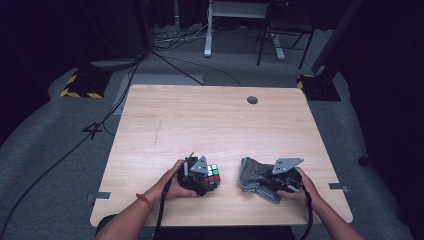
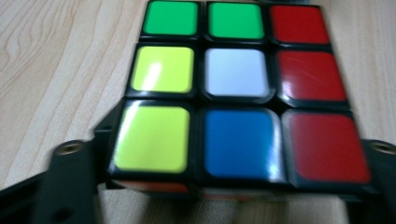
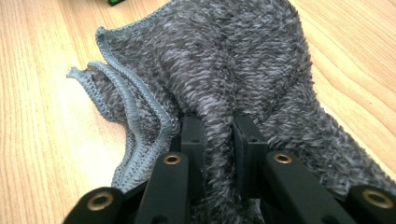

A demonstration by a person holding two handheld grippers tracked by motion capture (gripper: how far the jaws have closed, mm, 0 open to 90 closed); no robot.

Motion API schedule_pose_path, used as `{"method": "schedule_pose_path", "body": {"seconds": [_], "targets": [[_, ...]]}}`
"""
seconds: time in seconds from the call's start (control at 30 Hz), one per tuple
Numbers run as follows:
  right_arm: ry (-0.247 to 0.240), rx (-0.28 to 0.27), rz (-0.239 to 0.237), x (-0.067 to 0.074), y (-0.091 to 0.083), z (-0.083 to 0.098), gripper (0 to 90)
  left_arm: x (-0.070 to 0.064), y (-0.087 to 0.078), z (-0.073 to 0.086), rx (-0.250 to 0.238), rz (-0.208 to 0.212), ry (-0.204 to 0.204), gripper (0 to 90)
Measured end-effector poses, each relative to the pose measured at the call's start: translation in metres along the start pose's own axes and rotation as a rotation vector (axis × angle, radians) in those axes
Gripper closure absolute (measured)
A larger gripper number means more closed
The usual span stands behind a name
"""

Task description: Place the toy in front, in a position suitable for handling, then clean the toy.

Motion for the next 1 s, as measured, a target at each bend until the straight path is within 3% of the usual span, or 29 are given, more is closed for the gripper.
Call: {"method": "schedule_pose_path", "body": {"seconds": [0.3, 0.53, 0.67, 0.8, 0.87, 1.0], "targets": [[-0.006, -0.024, 0.013, -0.001, 0.000, -0.004, 80.1, -0.001, -0.002, 0.001, 0.010, -0.001, 0.001, 33.4], [0.027, -0.052, 0.019, -0.004, -0.001, -0.007, 80.0, 0.000, -0.003, 0.001, 0.010, 0.006, 0.009, 33.5], [0.011, -0.060, 0.027, -0.004, -0.003, -0.009, 80.1, -0.001, -0.002, 0.000, 0.010, 0.004, -0.001, 33.6], [0.008, -0.086, 0.028, -0.004, -0.009, -0.015, 80.1, 0.001, 0.000, -0.003, 0.009, 0.033, -0.013, 33.7], [0.010, -0.103, 0.026, -0.005, -0.012, -0.017, 80.1, 0.001, -0.001, -0.007, 0.026, 0.015, 0.014, 33.7], [0.005, -0.141, 0.015, -0.005, -0.020, -0.026, 80.1, 0.005, -0.007, -0.018, -0.006, -0.001, 0.017, 33.8]]}}
Point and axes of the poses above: each handheld gripper's, and its own axes: y roughly forward along the jaws, z roughly out of its underside, x roughly to its left, the point moved 3 cm from there along y, roughly forward along the jaws, and after that the axes turned 12 degrees about y, right-handed, at the moved point
